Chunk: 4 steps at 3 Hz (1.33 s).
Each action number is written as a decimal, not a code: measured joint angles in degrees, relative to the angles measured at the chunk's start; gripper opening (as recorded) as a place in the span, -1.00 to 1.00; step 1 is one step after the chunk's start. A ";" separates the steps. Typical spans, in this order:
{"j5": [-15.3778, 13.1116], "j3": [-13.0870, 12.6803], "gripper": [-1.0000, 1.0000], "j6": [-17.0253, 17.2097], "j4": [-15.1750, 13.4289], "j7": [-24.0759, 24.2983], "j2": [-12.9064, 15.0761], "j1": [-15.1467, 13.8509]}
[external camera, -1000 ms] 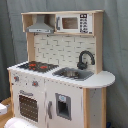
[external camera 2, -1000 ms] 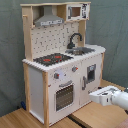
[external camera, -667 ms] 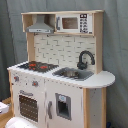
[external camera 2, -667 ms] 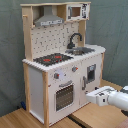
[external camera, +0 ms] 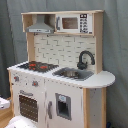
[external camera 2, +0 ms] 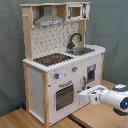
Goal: Play with the kitchen
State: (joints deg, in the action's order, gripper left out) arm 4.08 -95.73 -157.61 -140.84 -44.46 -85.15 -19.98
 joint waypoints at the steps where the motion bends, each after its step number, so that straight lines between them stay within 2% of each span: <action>1: -0.20 4.20 1.00 -1.37 2.40 -1.72 -0.13 -2.33; 2: -0.49 7.11 1.00 -2.26 2.59 -5.93 -0.13 -4.88; 3: -0.98 6.41 1.00 -6.30 2.76 -5.96 -0.15 -8.86; 4: -1.49 6.39 1.00 -10.67 4.14 -6.14 -0.15 -13.23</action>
State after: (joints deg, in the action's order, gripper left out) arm 2.59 -89.34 -168.28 -136.70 -50.60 -85.31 -33.22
